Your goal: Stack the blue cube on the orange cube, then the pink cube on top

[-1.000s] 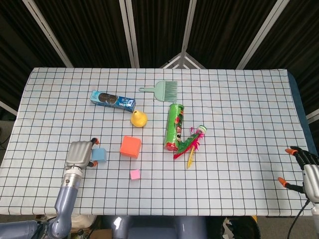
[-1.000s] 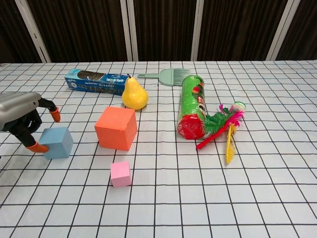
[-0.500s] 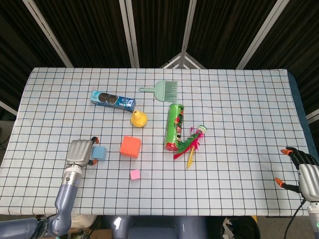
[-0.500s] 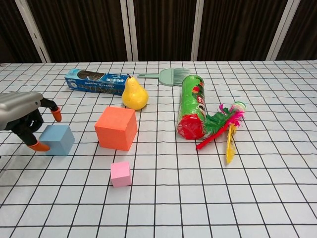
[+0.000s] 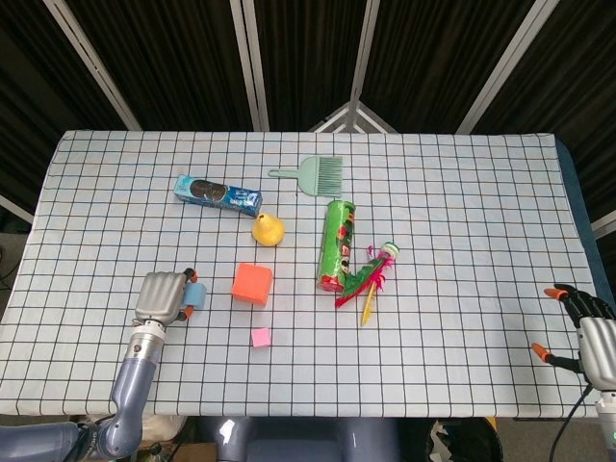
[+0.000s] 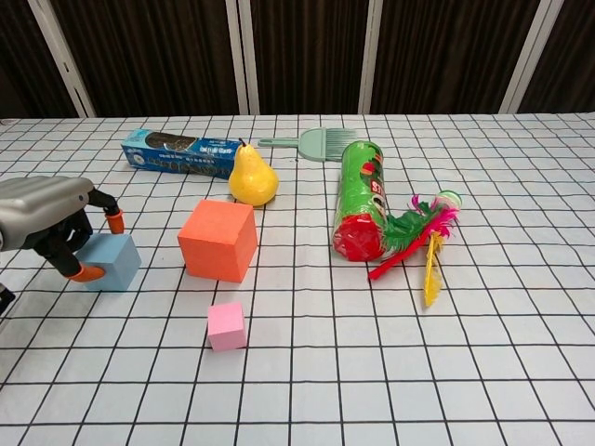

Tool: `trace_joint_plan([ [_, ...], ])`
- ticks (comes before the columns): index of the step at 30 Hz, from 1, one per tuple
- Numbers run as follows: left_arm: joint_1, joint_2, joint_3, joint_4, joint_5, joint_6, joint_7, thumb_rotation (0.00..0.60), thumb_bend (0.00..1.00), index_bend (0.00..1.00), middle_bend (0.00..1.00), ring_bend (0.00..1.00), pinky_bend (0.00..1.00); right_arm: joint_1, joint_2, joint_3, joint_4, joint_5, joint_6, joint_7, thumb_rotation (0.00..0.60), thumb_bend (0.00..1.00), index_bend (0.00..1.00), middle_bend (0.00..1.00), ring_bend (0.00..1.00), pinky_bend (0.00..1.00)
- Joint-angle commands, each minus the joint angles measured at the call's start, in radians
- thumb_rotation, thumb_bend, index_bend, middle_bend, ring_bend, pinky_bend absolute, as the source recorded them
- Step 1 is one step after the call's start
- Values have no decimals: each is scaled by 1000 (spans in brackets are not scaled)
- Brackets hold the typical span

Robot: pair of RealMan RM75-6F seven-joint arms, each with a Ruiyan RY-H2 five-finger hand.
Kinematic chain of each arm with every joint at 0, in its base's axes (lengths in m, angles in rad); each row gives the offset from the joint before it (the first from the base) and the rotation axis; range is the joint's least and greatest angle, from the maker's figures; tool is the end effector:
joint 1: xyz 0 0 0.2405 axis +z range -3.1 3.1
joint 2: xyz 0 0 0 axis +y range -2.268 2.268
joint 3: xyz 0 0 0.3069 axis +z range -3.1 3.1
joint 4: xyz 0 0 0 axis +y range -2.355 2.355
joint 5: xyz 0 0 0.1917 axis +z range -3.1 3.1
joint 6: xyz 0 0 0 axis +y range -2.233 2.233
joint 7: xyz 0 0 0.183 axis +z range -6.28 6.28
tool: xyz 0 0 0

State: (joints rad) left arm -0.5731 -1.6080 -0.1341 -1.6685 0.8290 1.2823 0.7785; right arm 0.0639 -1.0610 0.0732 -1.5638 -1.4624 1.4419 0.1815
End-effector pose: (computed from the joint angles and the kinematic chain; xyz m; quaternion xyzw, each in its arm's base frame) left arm -0.2415 0.3489 -0.0088 -0.6799 -0.4165 -0.2571 0.5460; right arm -0.3713 -0.2198 0.2249 0.5607 -0.4283 0.3969 0.5871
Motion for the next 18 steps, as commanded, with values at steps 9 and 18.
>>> trace_joint_plan([
  [9,-3,1,2,-18,10,6,2,600,314,412,826,710,868,-2,2,1,-1,2,2,5,600,170,251,202,194,200],
  [18,10,43,-12,-99,57,18,-63,600,315,433,827,710,868,-1,1,3,1,7,-1,9,600,170,251,202,194,199],
])
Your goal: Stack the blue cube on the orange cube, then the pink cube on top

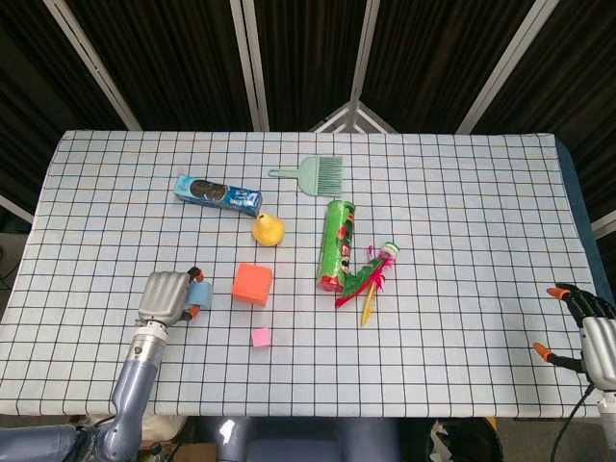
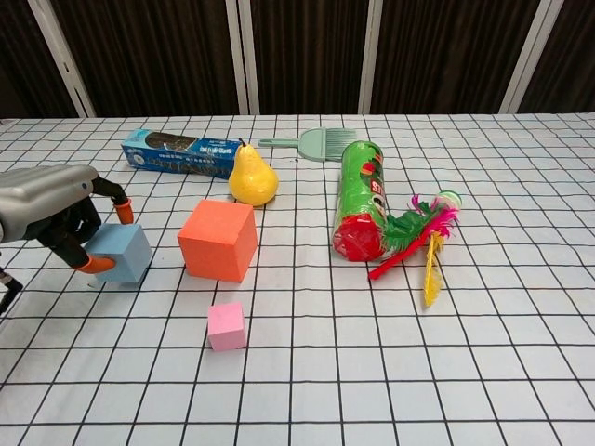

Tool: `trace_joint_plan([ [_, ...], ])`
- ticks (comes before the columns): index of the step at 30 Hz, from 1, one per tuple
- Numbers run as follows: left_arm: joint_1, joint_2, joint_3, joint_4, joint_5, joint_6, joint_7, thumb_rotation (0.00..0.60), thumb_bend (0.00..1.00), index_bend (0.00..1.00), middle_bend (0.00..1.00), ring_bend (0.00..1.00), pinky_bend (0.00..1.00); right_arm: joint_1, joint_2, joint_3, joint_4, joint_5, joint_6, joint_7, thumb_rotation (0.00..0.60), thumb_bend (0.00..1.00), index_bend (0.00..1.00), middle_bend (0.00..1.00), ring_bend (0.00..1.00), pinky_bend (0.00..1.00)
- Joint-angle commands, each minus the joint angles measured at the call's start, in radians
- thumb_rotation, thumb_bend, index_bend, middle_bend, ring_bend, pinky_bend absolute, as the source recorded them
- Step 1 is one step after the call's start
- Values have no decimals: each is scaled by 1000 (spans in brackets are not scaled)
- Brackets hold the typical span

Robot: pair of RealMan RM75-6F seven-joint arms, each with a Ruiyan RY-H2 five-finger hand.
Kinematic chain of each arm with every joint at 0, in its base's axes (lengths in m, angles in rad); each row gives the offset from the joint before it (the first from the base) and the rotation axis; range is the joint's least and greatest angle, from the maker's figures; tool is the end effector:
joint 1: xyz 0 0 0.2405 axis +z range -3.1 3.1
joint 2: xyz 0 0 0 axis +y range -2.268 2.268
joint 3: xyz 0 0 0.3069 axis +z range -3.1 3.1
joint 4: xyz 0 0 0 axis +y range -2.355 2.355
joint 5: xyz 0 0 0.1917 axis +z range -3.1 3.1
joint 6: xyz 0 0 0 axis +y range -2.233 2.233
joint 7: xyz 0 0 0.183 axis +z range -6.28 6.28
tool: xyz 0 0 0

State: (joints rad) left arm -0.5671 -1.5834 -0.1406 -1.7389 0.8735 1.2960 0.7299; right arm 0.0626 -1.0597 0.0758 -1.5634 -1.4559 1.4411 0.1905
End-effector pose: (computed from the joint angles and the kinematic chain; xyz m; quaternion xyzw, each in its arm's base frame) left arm -0.2252 0.3446 0.0003 -0.6727 -0.4278 -0.2958 0.5263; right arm -0.3725 -0.2198 0.2263 0.5562 -0.4313 0.3986 0.5881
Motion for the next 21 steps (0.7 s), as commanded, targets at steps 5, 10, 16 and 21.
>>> trace_joint_plan([
  [5,3,63,-18,-142,62,55,11,600,342,437,826,710,868,-1,-1,1,-2,-2,5,0,600,170,251,202,194,200],
  [10,-9,82,-36,-242,75,105,80,600,342,441,825,710,868,-2,-1,2,-1,-2,8,5,600,170,251,202,194,199],
  [16,-58,40,-73,-287,13,132,198,600,342,441,825,710,868,-5,1,2,2,-1,9,16,600,170,251,202,194,199],
  [21,-129,-33,-127,-266,-73,151,301,600,342,441,826,710,868,-7,1,5,11,6,10,29,600,170,251,202,194,199],
])
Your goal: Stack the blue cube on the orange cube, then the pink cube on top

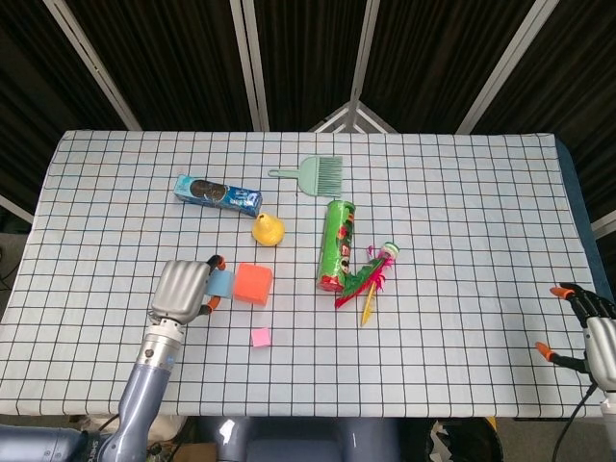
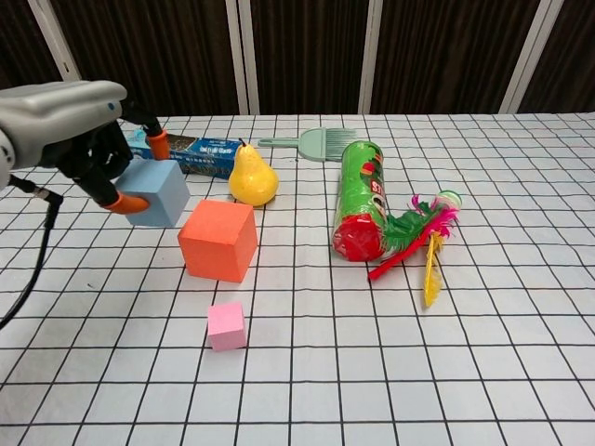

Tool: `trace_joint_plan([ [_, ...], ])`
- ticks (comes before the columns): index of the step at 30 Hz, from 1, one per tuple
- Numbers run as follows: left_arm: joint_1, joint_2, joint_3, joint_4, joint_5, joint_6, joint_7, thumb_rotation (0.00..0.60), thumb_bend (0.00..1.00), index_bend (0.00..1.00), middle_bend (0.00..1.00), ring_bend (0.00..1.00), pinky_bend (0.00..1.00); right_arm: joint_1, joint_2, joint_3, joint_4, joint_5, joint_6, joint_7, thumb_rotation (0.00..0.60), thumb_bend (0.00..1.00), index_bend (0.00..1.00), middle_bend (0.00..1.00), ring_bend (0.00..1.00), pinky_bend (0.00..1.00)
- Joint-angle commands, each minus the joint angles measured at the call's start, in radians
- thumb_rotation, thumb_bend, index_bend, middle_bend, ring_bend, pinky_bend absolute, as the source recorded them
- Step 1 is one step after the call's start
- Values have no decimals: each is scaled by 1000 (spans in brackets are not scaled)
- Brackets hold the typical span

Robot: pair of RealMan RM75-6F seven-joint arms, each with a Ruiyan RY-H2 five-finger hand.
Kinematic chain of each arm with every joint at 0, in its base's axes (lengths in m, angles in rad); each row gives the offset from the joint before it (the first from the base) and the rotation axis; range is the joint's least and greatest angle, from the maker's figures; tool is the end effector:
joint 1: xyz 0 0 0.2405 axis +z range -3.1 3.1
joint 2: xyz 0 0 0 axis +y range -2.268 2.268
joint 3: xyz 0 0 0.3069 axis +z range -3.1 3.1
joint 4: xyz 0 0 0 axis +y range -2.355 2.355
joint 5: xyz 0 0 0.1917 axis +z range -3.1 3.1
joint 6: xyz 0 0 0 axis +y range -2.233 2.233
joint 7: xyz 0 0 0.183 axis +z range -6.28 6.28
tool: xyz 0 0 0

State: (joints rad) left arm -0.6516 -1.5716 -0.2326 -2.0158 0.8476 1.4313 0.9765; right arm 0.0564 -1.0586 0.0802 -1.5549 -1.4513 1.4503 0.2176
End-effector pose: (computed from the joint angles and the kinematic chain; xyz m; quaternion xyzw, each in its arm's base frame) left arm -0.1408 0.3455 0.0306 -0.6833 -0.3822 -0.3432 0.5189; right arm -0.3748 -0.2184 0.2304 0.5469 -0.4341 0.4060 0.5896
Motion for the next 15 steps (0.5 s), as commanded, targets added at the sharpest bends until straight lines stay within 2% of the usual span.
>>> trace_joint_plan([
  [1,-58,-58,-43,17,-60,18,71,600,342,441,826,710,868,-1,0,1,4,2,0,4,600,170,251,202,194,199],
  [9,-141,-120,-83,46,-138,32,168,600,342,443,822,708,864,-2,0,4,9,7,-2,13,600,170,251,202,194,200],
  [15,-172,-137,-101,69,-189,37,178,600,342,443,821,707,863,-4,1,6,11,10,2,21,600,170,251,202,194,199],
])
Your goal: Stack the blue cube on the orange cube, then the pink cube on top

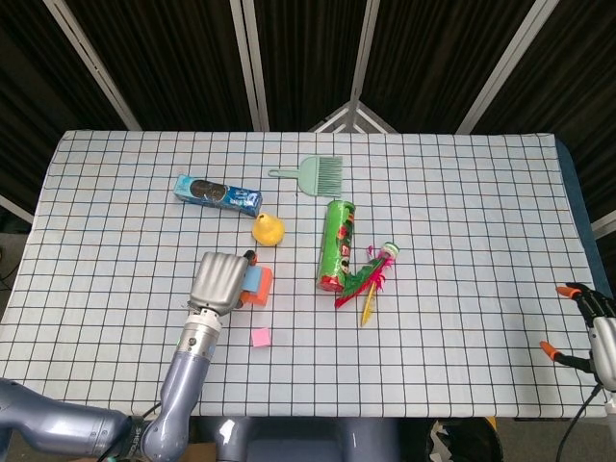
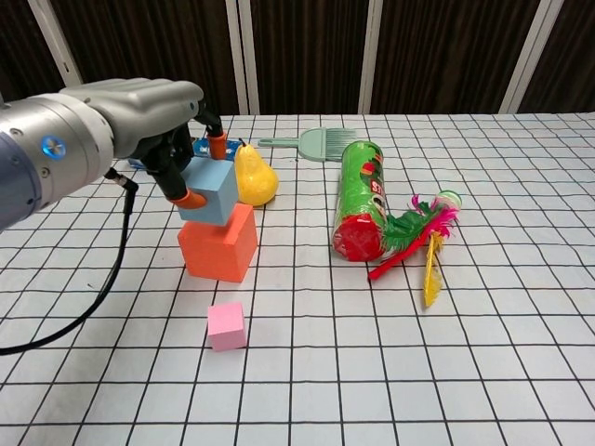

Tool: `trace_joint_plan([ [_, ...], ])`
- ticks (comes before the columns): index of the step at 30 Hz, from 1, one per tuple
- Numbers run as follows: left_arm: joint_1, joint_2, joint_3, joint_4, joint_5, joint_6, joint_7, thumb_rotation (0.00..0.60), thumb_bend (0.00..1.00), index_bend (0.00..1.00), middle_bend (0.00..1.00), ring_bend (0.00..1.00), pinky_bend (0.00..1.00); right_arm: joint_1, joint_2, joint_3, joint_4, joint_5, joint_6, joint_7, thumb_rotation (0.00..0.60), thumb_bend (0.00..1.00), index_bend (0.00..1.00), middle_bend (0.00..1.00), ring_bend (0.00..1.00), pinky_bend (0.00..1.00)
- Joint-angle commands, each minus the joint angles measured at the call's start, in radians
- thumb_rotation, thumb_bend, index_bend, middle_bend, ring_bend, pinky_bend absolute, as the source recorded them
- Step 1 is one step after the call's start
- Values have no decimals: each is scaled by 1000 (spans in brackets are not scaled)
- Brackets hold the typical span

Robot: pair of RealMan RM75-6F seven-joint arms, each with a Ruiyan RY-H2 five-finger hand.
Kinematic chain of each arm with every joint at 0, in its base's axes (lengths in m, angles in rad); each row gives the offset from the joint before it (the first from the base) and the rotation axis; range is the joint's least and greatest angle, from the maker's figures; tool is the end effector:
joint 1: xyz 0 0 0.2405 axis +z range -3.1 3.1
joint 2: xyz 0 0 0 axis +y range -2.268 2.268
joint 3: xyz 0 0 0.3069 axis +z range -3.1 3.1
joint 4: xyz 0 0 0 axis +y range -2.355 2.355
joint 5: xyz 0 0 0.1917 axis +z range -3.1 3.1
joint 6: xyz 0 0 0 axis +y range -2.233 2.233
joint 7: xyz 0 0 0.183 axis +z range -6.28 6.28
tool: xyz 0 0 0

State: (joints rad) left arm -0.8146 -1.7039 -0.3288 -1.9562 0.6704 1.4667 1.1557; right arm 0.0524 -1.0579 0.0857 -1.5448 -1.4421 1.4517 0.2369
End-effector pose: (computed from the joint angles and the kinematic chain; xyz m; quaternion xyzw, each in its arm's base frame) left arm -0.0903 0.3688 -0.0045 -0.7060 -0.3613 -0.3148 0.5214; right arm -0.3781 -0.2179 0.2340 0.5392 -0.4366 0.4089 0.5928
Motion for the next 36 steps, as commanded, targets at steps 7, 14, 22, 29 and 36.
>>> trace_joint_plan([
  [7,-12,-7,10,30,-20,18,-28,600,342,443,822,707,863,-1,-2,4,3,3,3,3,600,170,251,202,194,200],
  [14,-19,-7,22,59,-33,11,-49,600,342,443,821,707,863,-2,-3,5,1,5,3,-3,600,169,251,202,194,199],
  [22,-32,-7,25,79,-38,-7,-73,600,342,443,821,707,863,-2,-3,7,1,8,2,-5,600,170,251,202,194,199],
  [29,-37,-6,34,85,-40,-6,-85,600,342,443,822,707,863,-2,-3,7,-1,7,1,-5,600,169,251,202,194,199],
  [36,-40,-7,41,90,-41,-4,-95,600,342,443,822,707,863,-2,-3,7,0,7,1,-3,600,170,251,202,194,199],
])
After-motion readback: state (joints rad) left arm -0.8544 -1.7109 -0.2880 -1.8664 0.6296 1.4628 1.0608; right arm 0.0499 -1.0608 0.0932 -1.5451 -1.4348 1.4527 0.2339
